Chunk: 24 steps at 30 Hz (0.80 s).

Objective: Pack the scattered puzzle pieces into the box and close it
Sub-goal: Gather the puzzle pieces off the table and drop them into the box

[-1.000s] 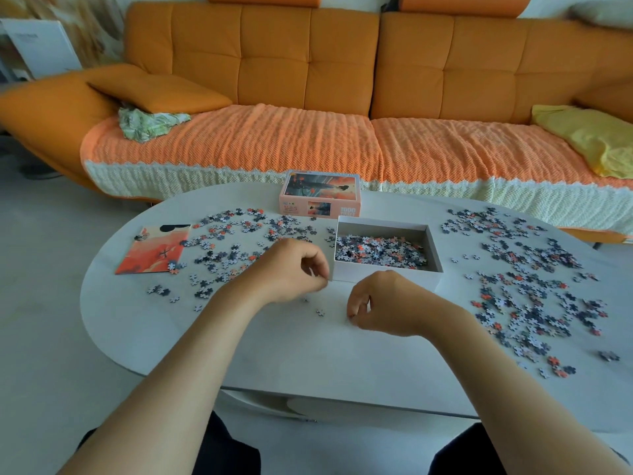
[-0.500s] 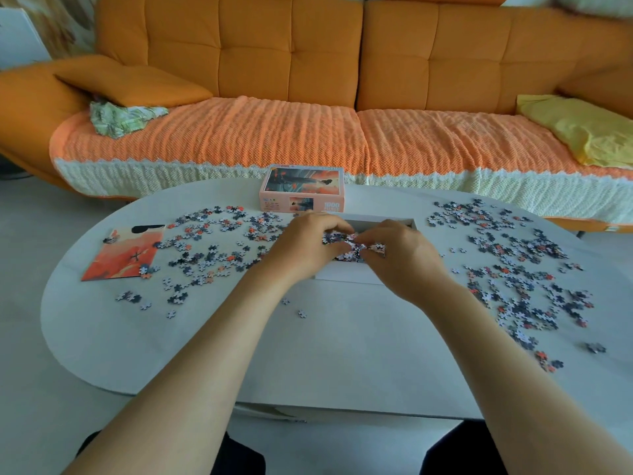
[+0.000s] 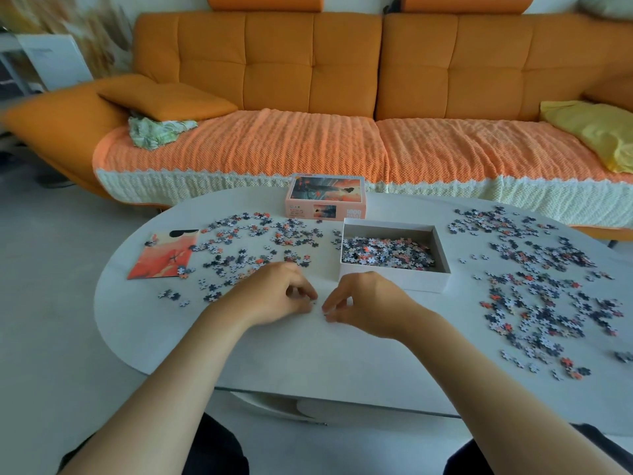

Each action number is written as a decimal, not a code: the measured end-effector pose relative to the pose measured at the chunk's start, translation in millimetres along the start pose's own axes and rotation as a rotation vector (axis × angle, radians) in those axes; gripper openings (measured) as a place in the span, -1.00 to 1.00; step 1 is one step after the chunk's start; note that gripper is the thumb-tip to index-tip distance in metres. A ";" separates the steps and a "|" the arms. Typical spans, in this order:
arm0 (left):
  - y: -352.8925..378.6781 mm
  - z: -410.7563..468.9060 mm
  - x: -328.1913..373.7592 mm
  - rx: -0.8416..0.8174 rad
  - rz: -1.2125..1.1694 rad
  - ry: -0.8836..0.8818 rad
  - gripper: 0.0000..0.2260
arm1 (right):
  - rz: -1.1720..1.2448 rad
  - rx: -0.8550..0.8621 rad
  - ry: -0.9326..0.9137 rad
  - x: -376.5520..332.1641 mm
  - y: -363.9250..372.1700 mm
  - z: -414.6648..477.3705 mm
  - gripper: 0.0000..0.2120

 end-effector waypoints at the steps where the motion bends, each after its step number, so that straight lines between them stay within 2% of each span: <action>1: 0.6 -1.6 -0.9 0.014 -0.013 0.002 -0.88 | -0.004 0.000 0.003 -0.7 1.1 1.4 -0.87; 7: -0.5 -3.8 2.6 0.026 -0.023 -0.022 -0.92 | 0.066 0.015 0.016 1.3 -1.7 2.0 -0.94; 9: -0.7 -0.8 4.8 0.030 -0.033 -0.043 -0.92 | 0.058 0.127 0.036 4.3 -9.7 1.9 -0.95; 11: -0.5 5.1 9.9 0.075 -0.091 -0.050 -0.93 | 0.057 0.326 0.095 11.2 -22.8 2.3 -0.95; 13: -1.0 13.3 18.3 0.171 -0.212 -0.042 -0.92 | 0.080 0.505 0.152 22.2 -36.7 1.1 -0.96; 15: -1.9 22.5 30.7 0.293 -0.299 -0.013 -0.91 | 0.092 0.593 0.208 35.8 -47.5 -1.6 -0.96; 18: 1.1 37.9 52.0 0.438 -0.342 0.042 -0.92 | 0.023 0.592 0.236 53.7 -52.6 -5.7 -0.90; 21: 13.8 55.0 63.0 0.496 -0.248 0.098 -0.96 | -0.065 0.535 0.195 63.9 -47.8 -6.1 -0.78; 24: 28.5 68.8 62.6 0.504 -0.165 0.042 -0.82 | -0.093 0.447 0.101 66.0 -41.1 -7.5 -0.70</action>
Point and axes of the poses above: each hand's wrist, its own z-axis towards the middle knuckle, its own y-axis out of the palm, x = y × z, the point moved 1 cm from there along z, towards the middle knuckle, and after that the axes turned 4 degrees about -y, right-handed, at the moved point
